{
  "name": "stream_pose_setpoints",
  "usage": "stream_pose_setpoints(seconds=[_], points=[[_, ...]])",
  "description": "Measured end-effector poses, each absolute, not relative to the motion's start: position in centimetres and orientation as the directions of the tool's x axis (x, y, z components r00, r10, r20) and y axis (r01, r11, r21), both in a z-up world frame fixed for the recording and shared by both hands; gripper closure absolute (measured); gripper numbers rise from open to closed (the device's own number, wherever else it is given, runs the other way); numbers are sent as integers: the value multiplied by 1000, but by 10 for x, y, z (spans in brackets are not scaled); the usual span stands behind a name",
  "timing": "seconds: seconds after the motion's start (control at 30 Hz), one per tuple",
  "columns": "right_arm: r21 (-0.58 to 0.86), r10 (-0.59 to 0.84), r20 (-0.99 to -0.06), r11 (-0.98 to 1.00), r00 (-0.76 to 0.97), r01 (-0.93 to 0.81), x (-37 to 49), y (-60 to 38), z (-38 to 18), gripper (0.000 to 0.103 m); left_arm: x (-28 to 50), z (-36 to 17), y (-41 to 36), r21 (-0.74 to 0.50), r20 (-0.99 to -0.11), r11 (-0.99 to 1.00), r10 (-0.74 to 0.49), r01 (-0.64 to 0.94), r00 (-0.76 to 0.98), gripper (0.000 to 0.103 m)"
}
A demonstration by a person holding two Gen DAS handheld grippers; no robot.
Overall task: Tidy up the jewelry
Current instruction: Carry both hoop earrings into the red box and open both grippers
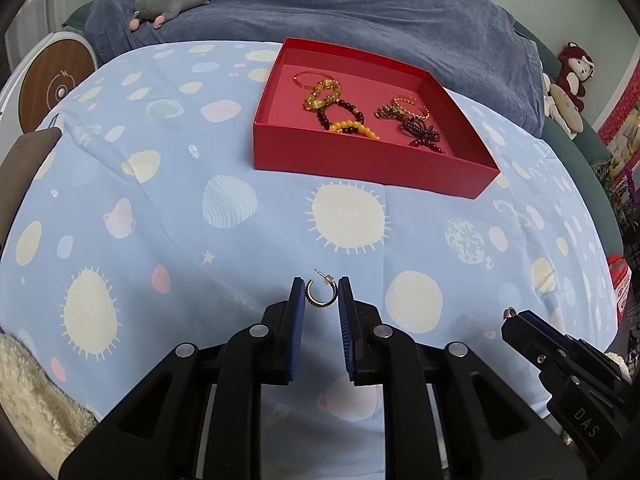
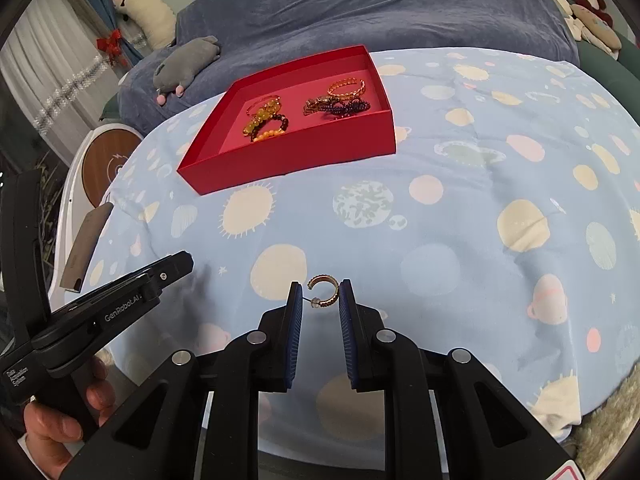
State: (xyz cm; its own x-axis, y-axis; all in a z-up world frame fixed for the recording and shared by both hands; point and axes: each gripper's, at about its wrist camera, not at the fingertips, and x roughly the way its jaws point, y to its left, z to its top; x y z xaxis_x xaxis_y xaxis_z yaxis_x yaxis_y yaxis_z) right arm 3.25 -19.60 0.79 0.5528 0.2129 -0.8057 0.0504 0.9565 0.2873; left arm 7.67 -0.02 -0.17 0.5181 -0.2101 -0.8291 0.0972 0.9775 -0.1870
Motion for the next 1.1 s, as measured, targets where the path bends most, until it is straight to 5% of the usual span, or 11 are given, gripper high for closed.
stream_pose_setpoints(seconds=[0.57,1.1], points=[[293,231,-772,956,592,8,85,-196,29,86,126,26,-12,-186,-813,977,-214,108,541,86],[303,258,-727,952,636,-41,226,-192,58,86,244,49,-25,-158,-778,981,-191,108,598,86]])
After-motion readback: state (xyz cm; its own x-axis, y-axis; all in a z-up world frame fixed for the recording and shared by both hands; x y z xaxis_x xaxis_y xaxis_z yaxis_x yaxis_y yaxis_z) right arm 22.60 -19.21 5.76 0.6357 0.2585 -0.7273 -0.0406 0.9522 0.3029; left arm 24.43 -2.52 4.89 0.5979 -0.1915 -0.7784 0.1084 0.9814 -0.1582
